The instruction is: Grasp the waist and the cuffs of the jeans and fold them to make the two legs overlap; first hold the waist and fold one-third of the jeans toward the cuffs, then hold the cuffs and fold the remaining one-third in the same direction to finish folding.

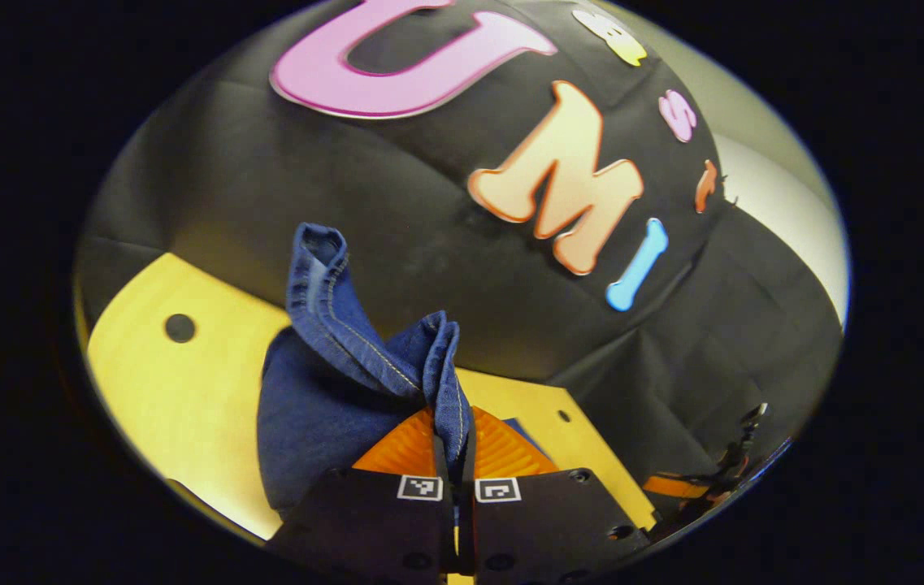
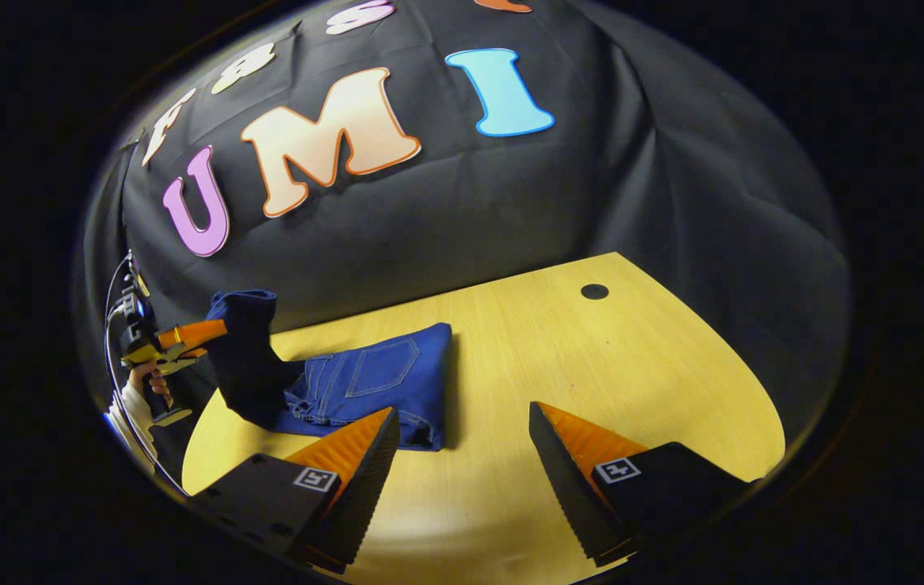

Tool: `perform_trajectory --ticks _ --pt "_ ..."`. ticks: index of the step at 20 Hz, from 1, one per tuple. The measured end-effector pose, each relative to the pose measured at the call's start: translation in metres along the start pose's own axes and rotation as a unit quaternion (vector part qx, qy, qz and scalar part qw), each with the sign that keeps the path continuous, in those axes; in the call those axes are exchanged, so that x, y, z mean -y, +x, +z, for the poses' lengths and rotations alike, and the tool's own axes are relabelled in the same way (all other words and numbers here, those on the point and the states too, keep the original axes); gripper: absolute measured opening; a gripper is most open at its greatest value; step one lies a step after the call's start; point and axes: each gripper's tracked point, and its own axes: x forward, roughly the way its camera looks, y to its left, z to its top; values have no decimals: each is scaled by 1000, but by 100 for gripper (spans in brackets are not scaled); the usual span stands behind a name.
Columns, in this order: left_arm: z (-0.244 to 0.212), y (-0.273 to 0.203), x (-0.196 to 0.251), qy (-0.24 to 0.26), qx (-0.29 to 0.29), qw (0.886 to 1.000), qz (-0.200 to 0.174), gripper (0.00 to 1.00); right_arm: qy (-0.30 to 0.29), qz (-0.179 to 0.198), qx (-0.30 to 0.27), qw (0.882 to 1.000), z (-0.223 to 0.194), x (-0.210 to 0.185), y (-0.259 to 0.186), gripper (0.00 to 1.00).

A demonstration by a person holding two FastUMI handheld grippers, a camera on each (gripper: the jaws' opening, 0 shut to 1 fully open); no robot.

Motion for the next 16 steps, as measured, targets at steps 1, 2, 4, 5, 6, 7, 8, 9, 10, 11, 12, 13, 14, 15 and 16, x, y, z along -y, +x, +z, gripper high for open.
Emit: perform_trajectory --ticks 1,2,4,5,6,7,8,9,10,11,12,13,14,15,16 --pt "-4 15 23 -1 -8 1000 -14 0 0 -1 0 1000 1 8 -2 98" --pt "-13 31 40 1 -15 1000 -25 0 0 -1 2 1000 2 17 -4 94" --pt "-31 57 69 8 -36 999 -31 0 9 7 6 1000 8 28 -7 98" --pt "-42 70 80 13 -48 998 -27 0 15 11 8 1000 10 33 -9 98" --pt "-53 82 87 20 -59 998 -25 0 17 12 10 1000 10 39 -10 98" --pt "-65 90 95 28 -69 997 -25 0 17 10 12 1000 12 47 -11 98" --pt "-78 97 102 34 -80 996 -24 0 15 8 13 1000 13 53 -13 94" --pt "-91 102 107 43 -92 995 -21 0 14 8 13 1000 14 59 -13 94" --pt "-106 108 109 53 -105 993 -12 0 13 8 14 1000 15 63 -14 94" --pt "-122 113 111 65 -122 990 -2 1 14 8 14 1000 16 67 -15 94" --pt "-144 113 113 80 -141 987 4 1 16 10 15 1000 17 69 -15 94" --pt "-165 111 114 101 -161 982 11 1 19 12 16 1000 18 69 -15 94" --pt "-181 110 110 123 -176 976 21 1 21 15 16 1000 19 69 -16 94" --pt "-196 110 106 148 -194 969 31 1 21 17 16 1000 19 67 -16 94" --pt "-206 108 99 173 -206 962 40 1 20 18 16 999 19 65 -16 94"
